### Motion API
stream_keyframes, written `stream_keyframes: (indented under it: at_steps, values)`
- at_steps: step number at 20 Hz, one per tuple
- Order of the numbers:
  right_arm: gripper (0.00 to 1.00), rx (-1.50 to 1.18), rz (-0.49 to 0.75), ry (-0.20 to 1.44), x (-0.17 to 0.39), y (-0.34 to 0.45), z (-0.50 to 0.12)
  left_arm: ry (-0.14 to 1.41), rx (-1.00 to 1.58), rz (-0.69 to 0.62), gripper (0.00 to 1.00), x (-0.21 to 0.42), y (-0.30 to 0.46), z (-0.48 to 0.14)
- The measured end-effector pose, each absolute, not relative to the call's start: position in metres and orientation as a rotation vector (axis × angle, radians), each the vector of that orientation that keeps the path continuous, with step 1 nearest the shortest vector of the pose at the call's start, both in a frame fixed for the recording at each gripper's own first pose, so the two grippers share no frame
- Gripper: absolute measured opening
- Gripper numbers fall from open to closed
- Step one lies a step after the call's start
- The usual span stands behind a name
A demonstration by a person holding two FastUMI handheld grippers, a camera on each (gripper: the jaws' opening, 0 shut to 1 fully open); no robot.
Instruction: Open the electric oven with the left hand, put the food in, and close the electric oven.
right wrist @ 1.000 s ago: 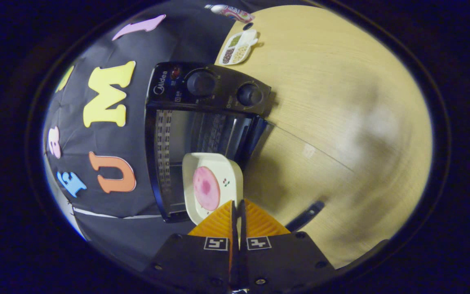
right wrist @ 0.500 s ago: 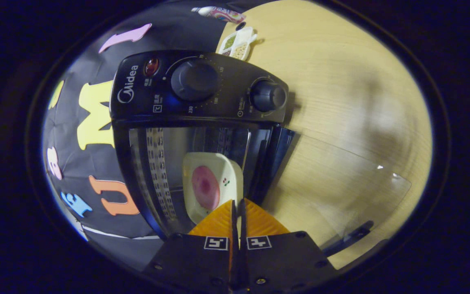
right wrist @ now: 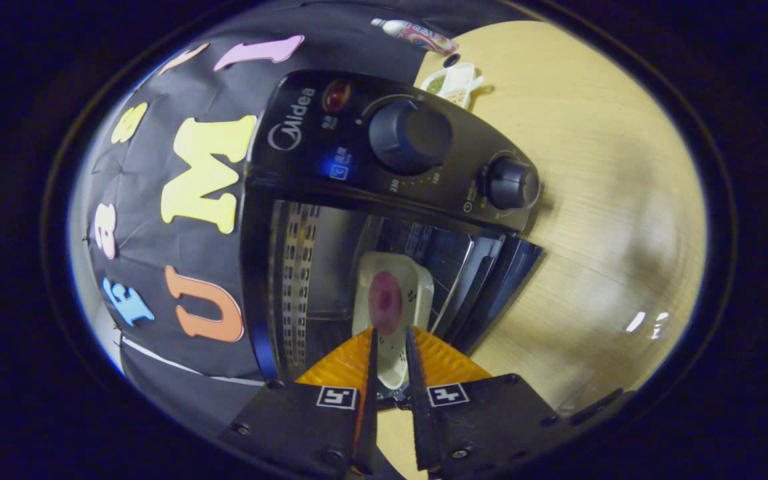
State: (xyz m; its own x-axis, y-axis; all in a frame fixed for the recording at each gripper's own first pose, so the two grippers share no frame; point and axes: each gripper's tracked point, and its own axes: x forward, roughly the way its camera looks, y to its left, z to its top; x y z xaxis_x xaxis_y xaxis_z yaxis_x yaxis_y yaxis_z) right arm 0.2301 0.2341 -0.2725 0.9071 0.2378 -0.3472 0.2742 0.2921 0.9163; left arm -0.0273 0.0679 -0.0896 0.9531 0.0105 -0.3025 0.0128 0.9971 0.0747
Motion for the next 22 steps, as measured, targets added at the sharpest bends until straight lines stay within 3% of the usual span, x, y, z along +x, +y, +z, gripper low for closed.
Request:
stream_keyframes:
  at_steps: [1,2,3,4,7,9,10,18,20,21,22]
  values:
    - [0.38,1.240,-0.002,0.448,0.226,0.231,-0.266,0.303,0.072,0.000,0.96,-0.029,0.068,-0.089]
    - [0.32,1.181,0.022,0.428,0.223,0.231,-0.259,0.289,0.071,-0.003,0.96,-0.029,0.066,-0.086]
    - [0.52,1.126,0.036,0.437,0.218,0.231,-0.256,0.285,0.072,-0.001,0.96,-0.029,0.066,-0.085]
    - [0.49,1.080,0.041,0.440,0.212,0.230,-0.255,0.280,0.068,0.002,0.96,-0.028,0.066,-0.085]
    - [0.72,0.998,0.061,0.463,0.190,0.224,-0.245,0.265,0.046,0.011,0.96,-0.033,0.065,-0.080]
    - [0.73,0.948,0.071,0.501,0.174,0.216,-0.245,0.254,0.035,0.013,0.96,-0.036,0.062,-0.075]
    - [0.81,0.934,0.071,0.506,0.165,0.211,-0.240,0.245,0.036,0.014,0.96,-0.037,0.062,-0.073]
    - [0.82,0.701,0.096,0.464,0.100,0.147,-0.180,0.211,-0.019,0.032,0.97,-0.048,0.059,-0.070]
    - [0.78,0.658,0.090,0.438,0.088,0.129,-0.165,0.206,-0.024,0.034,0.96,-0.052,0.058,-0.074]
    - [0.83,0.626,0.091,0.428,0.080,0.119,-0.160,0.205,-0.023,0.036,0.97,-0.051,0.055,-0.075]
    - [0.79,0.603,0.097,0.420,0.074,0.113,-0.154,0.208,-0.022,0.035,0.97,-0.052,0.053,-0.079]
